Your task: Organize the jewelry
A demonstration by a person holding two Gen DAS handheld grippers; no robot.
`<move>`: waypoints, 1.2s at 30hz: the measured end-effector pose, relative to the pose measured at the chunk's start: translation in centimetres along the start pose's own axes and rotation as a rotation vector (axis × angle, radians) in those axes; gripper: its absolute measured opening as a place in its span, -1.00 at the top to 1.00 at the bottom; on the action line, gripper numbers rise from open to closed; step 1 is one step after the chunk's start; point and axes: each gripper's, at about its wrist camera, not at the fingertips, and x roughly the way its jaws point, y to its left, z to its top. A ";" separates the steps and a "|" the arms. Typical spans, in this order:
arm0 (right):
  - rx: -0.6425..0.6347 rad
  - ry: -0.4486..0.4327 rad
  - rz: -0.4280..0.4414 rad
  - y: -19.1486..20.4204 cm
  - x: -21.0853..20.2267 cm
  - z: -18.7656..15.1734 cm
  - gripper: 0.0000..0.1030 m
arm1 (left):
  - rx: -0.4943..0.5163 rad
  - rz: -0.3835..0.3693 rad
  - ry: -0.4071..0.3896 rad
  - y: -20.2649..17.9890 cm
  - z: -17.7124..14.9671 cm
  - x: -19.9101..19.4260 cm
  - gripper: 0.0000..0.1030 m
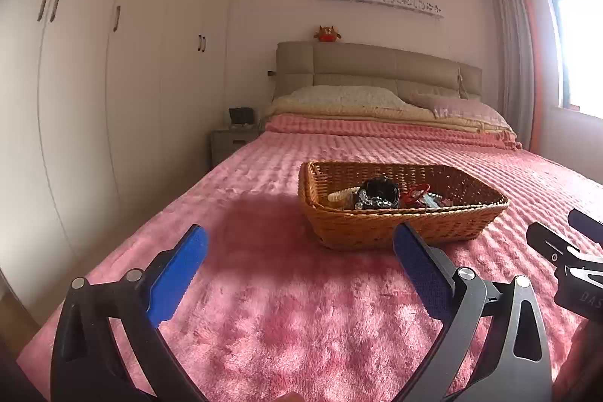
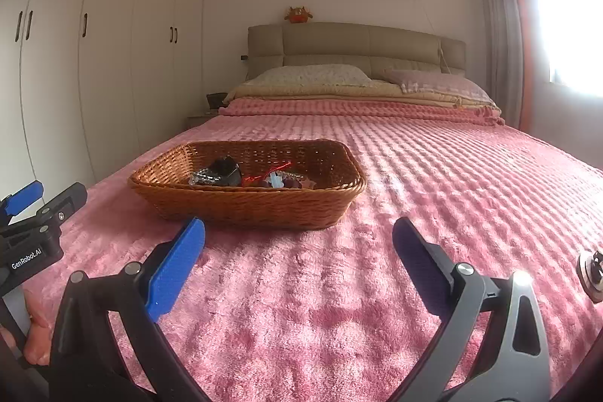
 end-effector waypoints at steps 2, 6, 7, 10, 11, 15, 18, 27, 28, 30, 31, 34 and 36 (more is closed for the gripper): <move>0.001 0.004 -0.001 0.0 0.0 0.0 -0.85 | -0.001 0.001 0.003 0.0 0.0 0.0 -0.85; 0.001 0.004 -0.001 0.0 0.0 0.1 -0.85 | -0.002 0.002 0.007 0.0 0.0 0.1 -0.85; 0.001 0.004 -0.002 -0.1 0.0 0.0 -0.85 | -0.001 0.003 0.007 -0.1 0.0 0.1 -0.85; 0.002 0.006 0.000 -0.1 0.0 0.0 -0.85 | -0.001 0.003 0.008 -0.1 0.0 0.1 -0.85; 0.003 0.007 0.000 -0.1 0.0 0.0 -0.85 | -0.001 0.003 0.008 -0.1 0.0 0.1 -0.85; 0.002 0.008 0.000 -0.1 0.1 0.1 -0.85 | -0.002 0.003 0.009 -0.2 0.0 0.1 -0.85; 0.003 0.008 -0.001 0.0 0.1 0.1 -0.85 | 0.000 0.003 0.007 -0.2 0.0 0.1 -0.85; 0.002 0.011 -0.001 -0.2 0.1 0.0 -0.85 | -0.004 0.003 0.015 -0.1 -0.1 0.3 -0.85; 0.003 0.011 0.000 -0.1 0.2 0.0 -0.85 | -0.004 0.003 0.016 -0.1 -0.1 0.3 -0.85; 0.003 0.011 0.000 -0.1 0.1 0.0 -0.85 | -0.003 0.003 0.017 -0.1 -0.1 0.4 -0.85; 0.003 0.011 0.000 -0.1 0.1 0.0 -0.85 | -0.003 0.003 0.018 -0.1 -0.1 0.4 -0.85; 0.003 0.011 0.000 -0.2 0.1 0.0 -0.85 | -0.003 0.003 0.019 -0.1 -0.1 0.4 -0.85; 0.003 0.011 0.000 -0.1 0.1 0.1 -0.85 | -0.003 0.003 0.019 -0.1 -0.1 0.4 -0.85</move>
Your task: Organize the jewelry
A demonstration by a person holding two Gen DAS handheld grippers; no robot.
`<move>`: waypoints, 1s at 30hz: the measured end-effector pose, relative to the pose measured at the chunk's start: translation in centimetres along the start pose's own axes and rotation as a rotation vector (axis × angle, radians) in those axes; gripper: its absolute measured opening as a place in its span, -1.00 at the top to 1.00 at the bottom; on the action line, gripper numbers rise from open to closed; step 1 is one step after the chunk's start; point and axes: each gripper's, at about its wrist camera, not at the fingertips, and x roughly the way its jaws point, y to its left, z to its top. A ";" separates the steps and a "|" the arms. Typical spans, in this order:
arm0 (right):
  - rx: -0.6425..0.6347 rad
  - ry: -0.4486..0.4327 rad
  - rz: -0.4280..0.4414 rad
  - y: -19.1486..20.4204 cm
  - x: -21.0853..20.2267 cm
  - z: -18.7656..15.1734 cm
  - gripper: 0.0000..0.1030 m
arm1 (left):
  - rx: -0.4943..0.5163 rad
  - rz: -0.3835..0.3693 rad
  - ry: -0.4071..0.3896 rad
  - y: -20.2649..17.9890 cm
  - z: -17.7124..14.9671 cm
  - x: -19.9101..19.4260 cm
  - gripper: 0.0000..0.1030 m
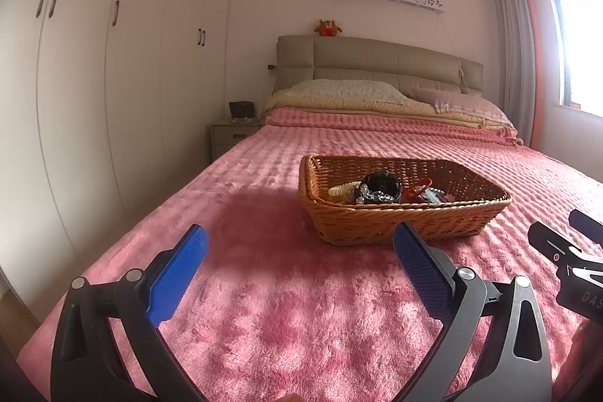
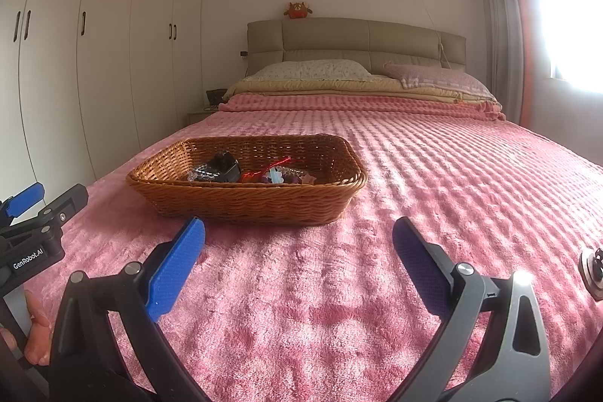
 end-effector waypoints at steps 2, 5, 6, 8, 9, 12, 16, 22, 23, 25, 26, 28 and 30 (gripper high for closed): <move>0.000 0.000 0.000 0.0 0.0 0.0 -0.85 | 0.000 0.000 0.001 0.0 0.0 0.0 -0.85; 0.000 0.000 0.000 0.0 0.0 0.0 -0.85 | 0.000 0.001 0.002 0.0 0.0 0.0 -0.85; 0.000 0.000 0.000 -0.1 0.0 0.0 -0.85 | 0.000 0.001 0.002 0.0 -0.1 0.0 -0.85; 0.000 0.000 0.000 0.0 0.0 0.0 -0.85 | 0.001 0.001 0.003 0.0 -0.1 0.0 -0.85; 0.000 0.000 0.000 0.0 0.0 0.0 -0.85 | 0.001 0.002 0.006 0.0 -0.1 0.0 -0.85; 0.000 0.000 0.000 0.0 0.0 0.0 -0.85 | 0.002 0.002 0.008 0.0 -0.2 0.0 -0.85; 0.000 0.001 0.000 0.0 0.0 0.0 -0.85 | 0.002 0.002 0.010 0.0 -0.1 0.1 -0.85; -0.001 0.003 0.002 0.0 0.0 0.0 -0.85 | 0.007 0.005 0.014 -0.1 0.0 0.2 -0.85; -0.003 0.004 0.003 0.1 0.1 -0.1 -0.85 | 0.009 0.006 0.015 -0.1 0.0 0.2 -0.85; -0.003 0.003 0.003 0.1 0.1 -0.2 -0.85 | 0.012 0.007 0.016 -0.2 0.0 0.2 -0.85; -0.002 0.004 0.004 0.1 0.1 -0.1 -0.85 | 0.012 0.007 0.016 -0.2 0.0 0.1 -0.85; -0.002 0.004 0.004 0.1 0.1 -0.1 -0.85 | 0.011 0.007 0.016 -0.2 0.0 0.2 -0.85; -0.002 0.004 0.004 0.1 0.1 -0.1 -0.85 | 0.012 0.007 0.017 -0.2 0.0 0.2 -0.85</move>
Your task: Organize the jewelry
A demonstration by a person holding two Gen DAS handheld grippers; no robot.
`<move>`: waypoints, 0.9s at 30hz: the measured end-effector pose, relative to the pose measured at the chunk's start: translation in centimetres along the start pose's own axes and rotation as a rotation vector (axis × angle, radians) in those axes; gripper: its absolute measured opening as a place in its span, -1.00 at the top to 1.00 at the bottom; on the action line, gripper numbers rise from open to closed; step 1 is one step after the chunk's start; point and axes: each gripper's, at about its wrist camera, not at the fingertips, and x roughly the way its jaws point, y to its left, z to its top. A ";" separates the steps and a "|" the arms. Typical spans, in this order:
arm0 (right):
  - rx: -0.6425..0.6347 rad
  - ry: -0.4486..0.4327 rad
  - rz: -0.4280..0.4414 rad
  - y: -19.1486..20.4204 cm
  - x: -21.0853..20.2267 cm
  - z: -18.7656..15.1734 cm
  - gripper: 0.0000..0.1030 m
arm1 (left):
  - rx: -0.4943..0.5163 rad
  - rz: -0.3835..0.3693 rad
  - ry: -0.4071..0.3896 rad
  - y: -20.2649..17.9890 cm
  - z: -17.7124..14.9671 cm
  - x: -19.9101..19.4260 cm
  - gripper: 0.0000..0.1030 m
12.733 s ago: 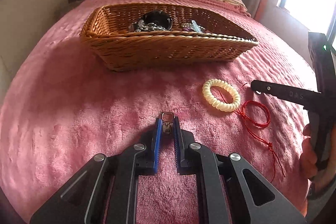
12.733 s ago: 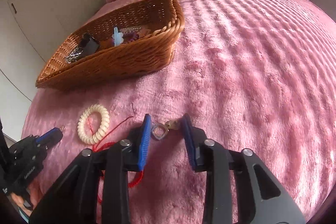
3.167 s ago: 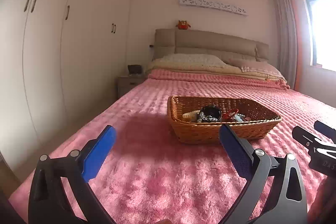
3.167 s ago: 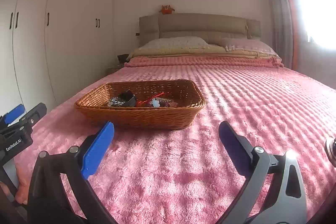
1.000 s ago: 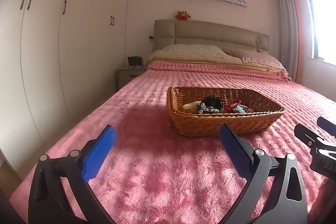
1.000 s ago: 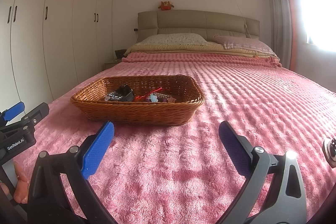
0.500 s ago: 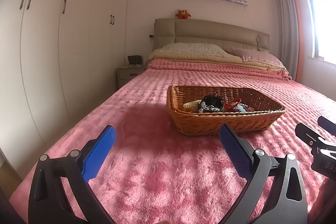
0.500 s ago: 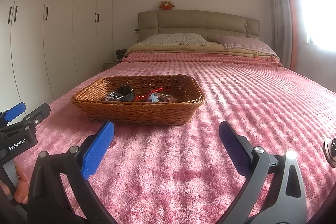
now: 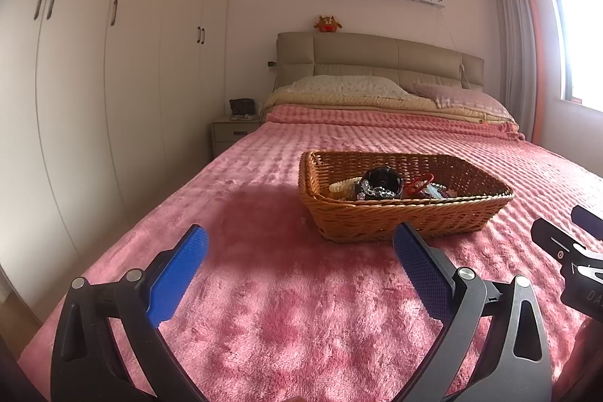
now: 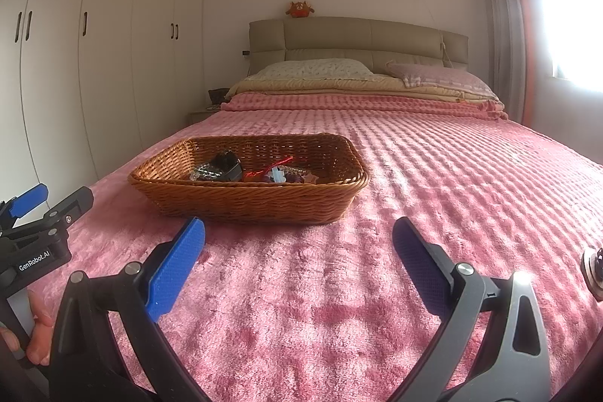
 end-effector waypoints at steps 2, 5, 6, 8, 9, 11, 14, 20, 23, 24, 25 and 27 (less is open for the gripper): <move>0.000 0.000 0.000 0.0 0.0 0.0 -0.85 | 0.000 0.000 0.000 0.0 0.0 0.0 -0.85; 0.000 0.000 0.000 0.0 0.0 0.0 -0.85 | 0.000 0.000 0.001 0.0 0.0 0.0 -0.85; 0.000 0.001 0.000 0.0 0.0 0.0 -0.85 | -0.001 0.000 0.001 0.0 0.0 -0.1 -0.85; -0.001 0.001 0.001 0.0 0.0 0.0 -0.85 | -0.002 -0.001 0.001 0.0 0.0 -0.1 -0.85; -0.002 0.000 0.001 0.0 0.0 0.0 -0.85 | -0.001 -0.001 0.002 0.0 0.0 -0.1 -0.85; -0.001 0.001 0.000 0.1 0.0 0.0 -0.85 | 0.000 0.000 0.001 0.0 0.0 -0.1 -0.85; 0.000 0.001 0.001 0.0 0.0 0.0 -0.85 | 0.001 0.000 0.000 0.0 0.0 -0.1 -0.85; -0.001 0.001 0.001 0.0 0.0 0.0 -0.85 | 0.001 0.000 0.001 0.0 0.1 -0.1 -0.85; 0.000 0.001 0.001 0.1 0.0 0.0 -0.85 | 0.001 -0.001 0.001 0.0 0.1 -0.1 -0.85; 0.000 0.001 0.001 0.1 0.0 -0.1 -0.85 | 0.002 -0.001 -0.001 -0.1 0.1 -0.1 -0.85; 0.000 0.001 0.001 0.1 0.0 0.0 -0.85 | 0.004 -0.001 -0.004 -0.1 0.0 -0.1 -0.85; 0.000 0.001 0.000 0.0 0.0 0.0 -0.85 | 0.007 0.001 -0.013 -0.2 -0.1 -0.3 -0.85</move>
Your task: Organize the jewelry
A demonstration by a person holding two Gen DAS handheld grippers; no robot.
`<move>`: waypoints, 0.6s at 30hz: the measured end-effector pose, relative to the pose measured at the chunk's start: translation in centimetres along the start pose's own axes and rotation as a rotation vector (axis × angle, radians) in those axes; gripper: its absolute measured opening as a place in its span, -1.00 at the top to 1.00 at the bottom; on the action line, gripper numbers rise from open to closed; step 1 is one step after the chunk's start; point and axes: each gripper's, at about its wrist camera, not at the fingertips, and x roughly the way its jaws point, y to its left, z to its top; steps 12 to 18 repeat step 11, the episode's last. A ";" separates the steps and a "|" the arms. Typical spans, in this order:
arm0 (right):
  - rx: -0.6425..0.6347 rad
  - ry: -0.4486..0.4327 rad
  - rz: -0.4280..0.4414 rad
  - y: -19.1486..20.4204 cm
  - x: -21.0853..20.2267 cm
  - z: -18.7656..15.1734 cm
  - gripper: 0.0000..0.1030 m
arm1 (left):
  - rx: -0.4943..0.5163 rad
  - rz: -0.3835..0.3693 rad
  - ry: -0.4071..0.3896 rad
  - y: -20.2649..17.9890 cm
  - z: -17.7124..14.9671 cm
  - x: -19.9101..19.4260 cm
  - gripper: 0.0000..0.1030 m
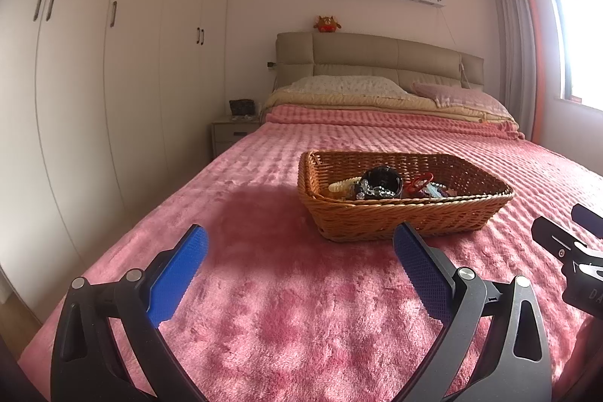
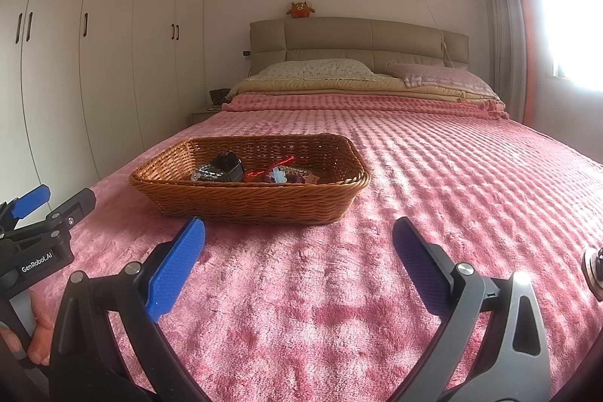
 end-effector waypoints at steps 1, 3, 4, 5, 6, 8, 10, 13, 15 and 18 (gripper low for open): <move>0.000 0.000 0.000 0.0 0.0 0.0 -0.85 | 0.001 -0.001 -0.001 0.0 -0.1 0.0 -0.86; 0.000 0.000 0.000 0.0 0.0 0.0 -0.85 | 0.003 0.001 0.005 -0.1 -0.1 0.0 -0.86; 0.000 0.000 0.000 0.0 0.0 0.0 -0.85 | 0.001 0.002 0.008 0.0 -0.1 0.1 -0.86; 0.000 0.000 0.000 0.0 0.0 0.0 -0.85 | -0.001 0.004 0.009 0.1 -0.1 0.1 -0.86; 0.000 0.000 0.000 0.0 0.0 0.0 -0.85 | -0.005 0.004 0.010 0.1 -0.1 0.0 -0.86; 0.001 0.000 0.000 0.0 0.0 0.0 -0.85 | -0.009 0.002 0.013 0.2 -0.1 0.0 -0.86; 0.001 0.000 0.000 0.0 0.0 0.0 -0.85 | -0.006 0.003 0.012 0.2 0.0 0.1 -0.86; 0.001 0.000 0.000 0.0 0.0 0.0 -0.85 | -0.005 0.002 0.013 0.2 0.0 0.2 -0.86; 0.001 0.000 0.000 0.0 0.0 0.0 -0.85 | -0.005 0.002 0.013 0.2 0.0 0.2 -0.86; 0.001 0.000 0.000 0.0 0.0 0.0 -0.85 | -0.005 0.002 0.013 0.2 0.0 0.2 -0.86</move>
